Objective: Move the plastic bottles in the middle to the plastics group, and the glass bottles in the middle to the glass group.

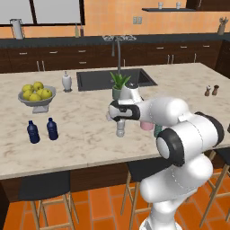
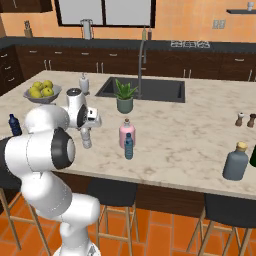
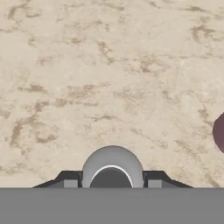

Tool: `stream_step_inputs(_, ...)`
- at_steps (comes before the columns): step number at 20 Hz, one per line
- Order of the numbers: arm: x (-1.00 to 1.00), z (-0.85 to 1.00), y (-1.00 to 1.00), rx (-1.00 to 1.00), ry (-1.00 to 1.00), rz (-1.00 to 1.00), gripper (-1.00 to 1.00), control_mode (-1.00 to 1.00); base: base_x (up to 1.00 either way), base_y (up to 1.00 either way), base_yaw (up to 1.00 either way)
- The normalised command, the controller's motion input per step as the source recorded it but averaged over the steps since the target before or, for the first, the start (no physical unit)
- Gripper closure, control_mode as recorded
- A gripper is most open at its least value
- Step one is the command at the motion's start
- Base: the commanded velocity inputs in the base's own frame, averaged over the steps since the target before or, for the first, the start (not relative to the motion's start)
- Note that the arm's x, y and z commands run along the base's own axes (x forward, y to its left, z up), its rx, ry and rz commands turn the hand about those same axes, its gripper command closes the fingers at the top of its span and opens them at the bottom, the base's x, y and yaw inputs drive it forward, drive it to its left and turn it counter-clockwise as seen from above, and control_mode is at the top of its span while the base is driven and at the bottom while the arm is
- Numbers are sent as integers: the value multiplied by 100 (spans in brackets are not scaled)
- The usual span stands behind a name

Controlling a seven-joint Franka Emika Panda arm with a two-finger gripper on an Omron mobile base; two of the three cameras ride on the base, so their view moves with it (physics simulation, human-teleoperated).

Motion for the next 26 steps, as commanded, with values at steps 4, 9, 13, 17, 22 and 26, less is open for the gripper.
stream_step_inputs(4,-41,26,76,0,-4,9,100,-100,0,0,0)
stream_step_inputs(9,-19,26,82,0,-7,15,100,-100,0,0,0)
stream_step_inputs(13,0,34,84,0,-1,20,100,-100,0,0,0)
stream_step_inputs(17,0,28,86,0,1,23,100,-100,0,0,0)
stream_step_inputs(22,0,1,77,0,2,18,100,-100,0,0,0)
stream_step_inputs(26,6,-14,26,0,0,7,100,-100,0,0,0)
